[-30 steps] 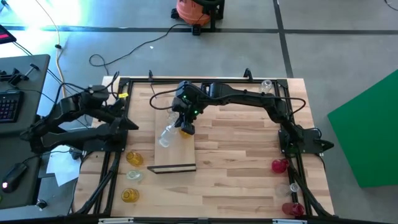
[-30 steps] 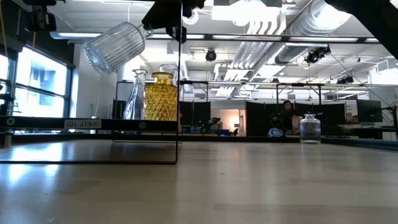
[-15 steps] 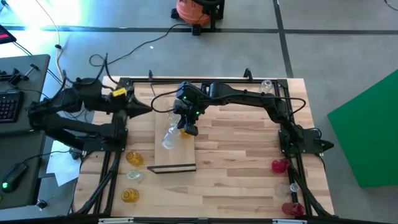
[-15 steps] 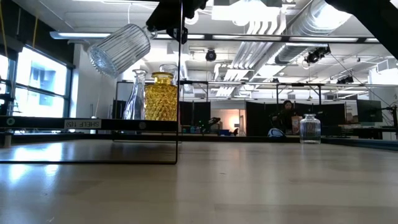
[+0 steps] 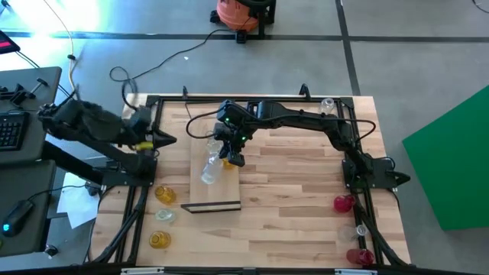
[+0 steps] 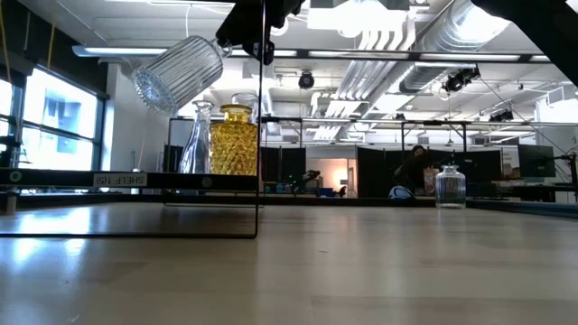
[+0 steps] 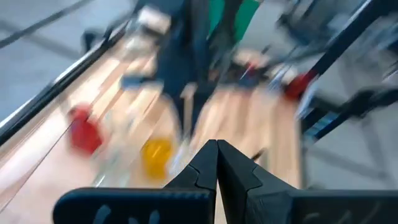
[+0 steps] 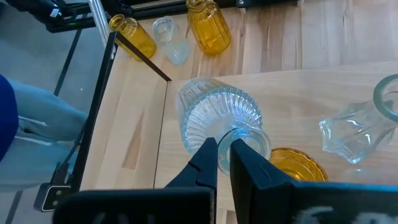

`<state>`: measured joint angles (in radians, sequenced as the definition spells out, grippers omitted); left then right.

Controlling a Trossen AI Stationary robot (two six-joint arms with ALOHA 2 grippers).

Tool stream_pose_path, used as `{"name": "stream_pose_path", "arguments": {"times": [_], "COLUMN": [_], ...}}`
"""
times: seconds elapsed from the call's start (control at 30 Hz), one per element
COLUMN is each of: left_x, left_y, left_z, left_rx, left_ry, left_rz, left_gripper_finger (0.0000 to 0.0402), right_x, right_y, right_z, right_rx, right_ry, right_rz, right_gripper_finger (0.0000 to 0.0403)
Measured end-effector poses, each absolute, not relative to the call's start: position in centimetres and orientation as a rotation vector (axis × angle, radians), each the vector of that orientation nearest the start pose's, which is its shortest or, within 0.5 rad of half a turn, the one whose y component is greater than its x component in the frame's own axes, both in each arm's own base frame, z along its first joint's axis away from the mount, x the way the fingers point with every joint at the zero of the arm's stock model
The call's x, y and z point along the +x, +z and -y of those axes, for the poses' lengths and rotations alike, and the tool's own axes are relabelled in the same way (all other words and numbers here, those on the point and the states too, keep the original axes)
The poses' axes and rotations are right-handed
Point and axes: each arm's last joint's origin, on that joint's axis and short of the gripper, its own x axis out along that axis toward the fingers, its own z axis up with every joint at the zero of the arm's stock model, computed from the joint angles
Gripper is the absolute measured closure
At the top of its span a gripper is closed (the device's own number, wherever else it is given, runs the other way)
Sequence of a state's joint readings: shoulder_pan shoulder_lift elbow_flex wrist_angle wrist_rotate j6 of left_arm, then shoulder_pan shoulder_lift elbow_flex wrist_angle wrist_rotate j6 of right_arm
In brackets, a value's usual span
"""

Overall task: Sort vases onto shelf
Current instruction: Put the transparent vase on the shelf aligned with the other transparent vase

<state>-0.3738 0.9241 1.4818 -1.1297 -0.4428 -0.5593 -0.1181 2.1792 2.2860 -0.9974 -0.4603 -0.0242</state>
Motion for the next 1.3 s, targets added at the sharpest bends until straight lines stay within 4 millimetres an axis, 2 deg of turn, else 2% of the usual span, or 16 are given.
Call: {"name": "stream_pose_path", "arguments": {"times": [0.13, 0.2, 0.33, 0.47, 0.57, 0.7, 0.93, 1.07, 1.3], "left_x": [10.8, 10.5, 8.8, 6.1, 5.1, 5.9, 9.1, 10.2, 11.5], "left_y": [42.2, 41.6, 40.7, 39.4, 38.0, 35.5, 30.0, 28.5, 26.2], "left_z": [3.6, 3.9, 3.9, 2.7, 2.1, 2.8, 5.7, 6.6, 7.9], "left_rx": [-0.280, -0.273, -0.299, -0.419, -0.488, -0.497, -0.571, -0.616, -0.650], "left_ry": [0.321, 0.357, 0.351, 0.363, 0.346, 0.327, 0.279, 0.251, 0.252], "left_rz": [-0.711, -0.761, -0.756, -0.714, -0.662, -0.631, -0.585, -0.550, -0.606], "left_gripper_finger": [0.0401, 0.0401, 0.0401, 0.0401, 0.0401, 0.0401, 0.0401, 0.0401, 0.0401], "right_x": [46.5, 46.5, 46.5, 46.5, 46.5, 46.5, 46.5, 46.4, 46.4], "right_y": [33.3, 33.3, 33.3, 33.3, 33.3, 33.3, 33.3, 33.2, 33.2], "right_z": [4.2, 4.2, 4.2, 4.2, 4.2, 4.2, 4.2, 4.2, 4.2], "right_rx": [0.233, 0.233, 0.233, 0.231, 0.230, 0.230, 0.228, 0.229, 0.209], "right_ry": [0.329, 0.329, 0.329, 0.330, 0.330, 0.329, 0.323, 0.324, 0.325], "right_rz": [-0.853, -0.854, -0.854, -0.853, -0.853, -0.853, -0.856, -0.868, -0.866], "right_gripper_finger": [0.0403, 0.0403, 0.0403, 0.0403, 0.0403, 0.0403, 0.0402, 0.0402, 0.0402]}}
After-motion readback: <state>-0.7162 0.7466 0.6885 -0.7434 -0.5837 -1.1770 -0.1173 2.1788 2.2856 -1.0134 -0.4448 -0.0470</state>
